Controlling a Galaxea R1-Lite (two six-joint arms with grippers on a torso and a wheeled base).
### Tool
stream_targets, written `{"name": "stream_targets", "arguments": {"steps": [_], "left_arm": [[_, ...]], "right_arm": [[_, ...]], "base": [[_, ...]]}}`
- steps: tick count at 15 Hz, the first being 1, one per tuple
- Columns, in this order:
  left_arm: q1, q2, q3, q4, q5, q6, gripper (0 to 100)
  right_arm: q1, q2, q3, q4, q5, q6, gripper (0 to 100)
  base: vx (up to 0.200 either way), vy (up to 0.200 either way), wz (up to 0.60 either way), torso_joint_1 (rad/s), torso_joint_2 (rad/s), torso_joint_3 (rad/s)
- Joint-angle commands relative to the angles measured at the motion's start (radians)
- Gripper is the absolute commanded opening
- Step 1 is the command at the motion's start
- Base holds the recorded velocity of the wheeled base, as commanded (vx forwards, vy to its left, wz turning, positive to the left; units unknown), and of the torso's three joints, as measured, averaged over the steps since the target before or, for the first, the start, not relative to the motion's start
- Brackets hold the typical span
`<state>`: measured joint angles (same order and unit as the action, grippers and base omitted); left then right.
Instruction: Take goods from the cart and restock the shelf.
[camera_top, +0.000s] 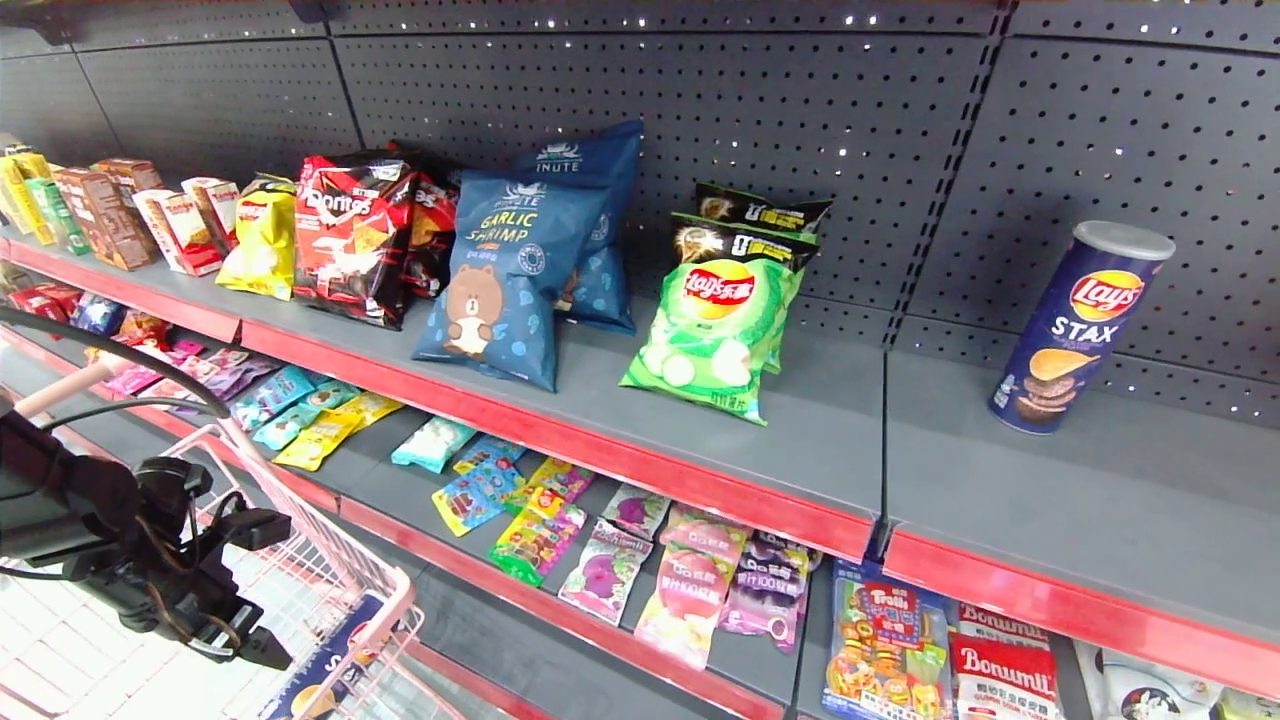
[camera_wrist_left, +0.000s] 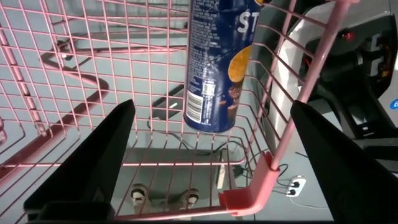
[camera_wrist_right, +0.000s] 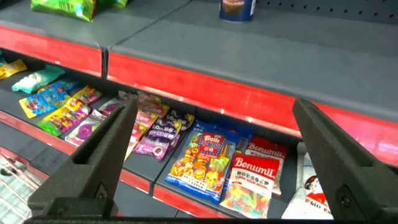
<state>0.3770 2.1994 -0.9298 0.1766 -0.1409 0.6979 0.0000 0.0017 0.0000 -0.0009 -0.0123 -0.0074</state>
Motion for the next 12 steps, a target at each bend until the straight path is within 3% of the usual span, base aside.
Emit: {"name": "stream_targets", "arguments": {"steps": [1, 12], "left_arm": [[0.000, -0.003, -0.001, 0.000, 0.000, 0.000, 100], [-0.015, 0.000, -0.001, -0.023, -0.011, 0.002, 100]], "right_arm": [[0.000, 0.000, 0.000, -0.001, 0.000, 0.000, 100], [0.000, 0.000, 0.000, -0.001, 0.000, 0.000, 100]], "base": [[0.000, 0.000, 0.00, -0.159, 0.35, 0.193], [0.000, 0.000, 0.00, -0.196, 0.45, 0.244]]}}
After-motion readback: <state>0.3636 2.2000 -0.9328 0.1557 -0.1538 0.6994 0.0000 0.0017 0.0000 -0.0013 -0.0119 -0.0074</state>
